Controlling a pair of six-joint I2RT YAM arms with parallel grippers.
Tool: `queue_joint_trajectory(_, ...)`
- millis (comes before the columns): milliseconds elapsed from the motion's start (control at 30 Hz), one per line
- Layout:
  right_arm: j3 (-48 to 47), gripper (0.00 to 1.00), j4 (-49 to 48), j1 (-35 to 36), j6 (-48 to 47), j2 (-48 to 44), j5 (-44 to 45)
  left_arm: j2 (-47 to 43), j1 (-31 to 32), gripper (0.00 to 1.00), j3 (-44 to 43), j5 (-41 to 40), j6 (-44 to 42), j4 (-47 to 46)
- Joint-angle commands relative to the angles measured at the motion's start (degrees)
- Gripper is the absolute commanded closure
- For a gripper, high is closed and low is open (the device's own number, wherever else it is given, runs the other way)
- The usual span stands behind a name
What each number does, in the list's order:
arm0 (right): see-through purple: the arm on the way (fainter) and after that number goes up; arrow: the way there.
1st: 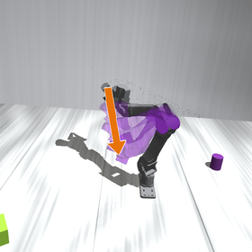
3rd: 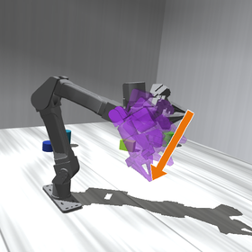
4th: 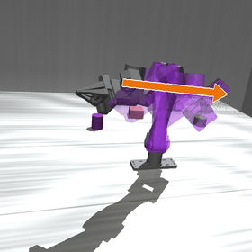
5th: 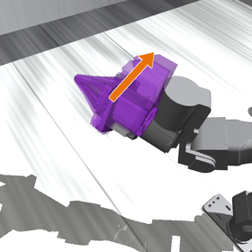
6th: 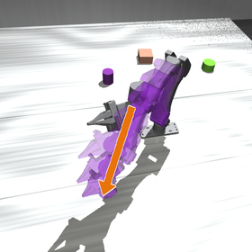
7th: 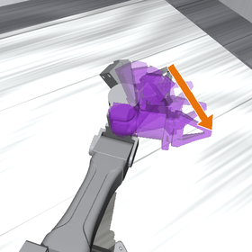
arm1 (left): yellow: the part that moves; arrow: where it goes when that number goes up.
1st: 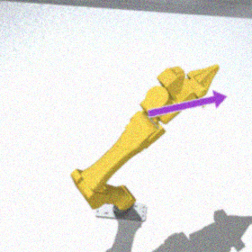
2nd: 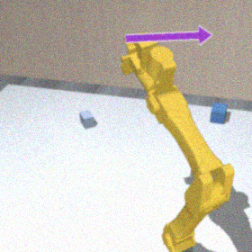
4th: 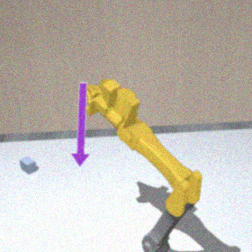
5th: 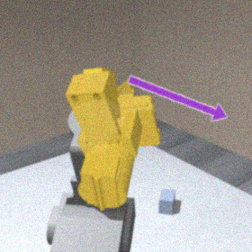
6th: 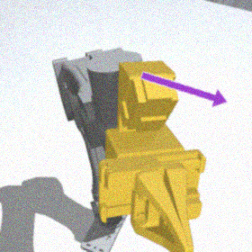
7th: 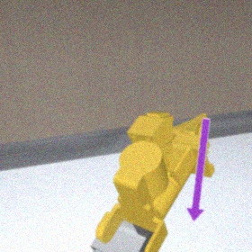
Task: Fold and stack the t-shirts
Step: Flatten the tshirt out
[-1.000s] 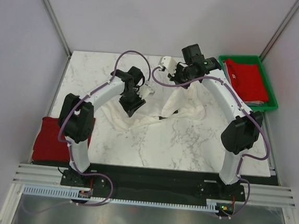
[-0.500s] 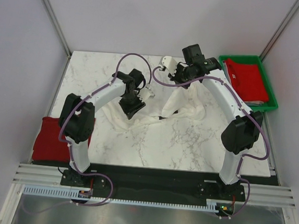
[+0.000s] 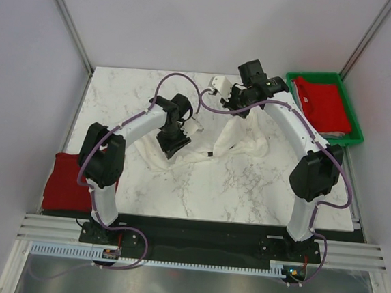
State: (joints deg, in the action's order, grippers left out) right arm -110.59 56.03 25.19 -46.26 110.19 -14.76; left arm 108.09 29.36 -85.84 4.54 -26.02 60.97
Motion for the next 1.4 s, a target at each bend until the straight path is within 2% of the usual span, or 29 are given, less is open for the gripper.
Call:
queue_joint_trajectory(0, 0.1, 1.0, -1.8, -0.4, 0.9, -1.4, -1.2, -0.9, 0.3, 0.52, 0.6, -1.3, -1.0, 0.3)
queue_joint_trajectory(133, 0.2, 1.0, -1.9, -0.8, 1.0, -1.6, -1.1, -0.5, 0.3, 0.56, 0.3, -0.9, -1.0, -0.3)
queue_joint_trajectory(267, 0.4, 1.0, -2.1, -0.9, 1.2, -1.6, -0.9, -0.9, 0.3, 0.66, -2.0, -0.4, -0.9, -0.4)
queue_joint_trajectory(400, 0.5, 1.0, -2.6, -1.0, 2.1, -1.3, -0.6, -0.3, 0.3, 0.71, -4.4, 0.1, -1.4, -0.2)
queue_joint_trajectory(433, 0.5, 1.0, -2.8, -1.0, 2.3, -1.3, -0.6, -0.1, 0.3, 0.79, -5.0, 0.3, -1.5, -0.1)
queue_joint_trajectory(600, 0.5, 1.0, -4.4, -1.8, 5.2, -0.9, 0.7, 0.3, 0.3, 0.92, -6.6, 1.1, -1.6, -0.1)
queue_joint_trajectory(633, 0.4, 1.0, -5.3, -2.0, 5.8, -0.9, 1.2, 0.4, 0.3, 0.98, -7.3, 1.0, -1.6, -0.1)
queue_joint_trajectory(867, -3.0, 1.0, -9.8, -6.0, 12.2, 0.1, 2.7, -0.6, -1.1, 0.98, -11.5, -1.1, -2.5, -0.8)
queue_joint_trajectory(1033, -11.7, 1.0, -11.6, -9.5, 15.8, 1.1, 7.0, -3.2, -8.7, 0.98, -21.6, -3.0, -3.3, -1.1)
queue_joint_trajectory(1233, -20.2, 1.0, -13.1, -10.8, 11.9, -3.5, 14.4, -7.5, -17.4, 0.98, -32.6, -4.0, -6.0, 0.0)
queue_joint_trajectory(1367, -22.0, 1.0, -14.4, -10.9, 9.9, -9.4, 20.4, -12.5, -19.8, 0.98, -34.3, -3.7, -5.4, 0.5)
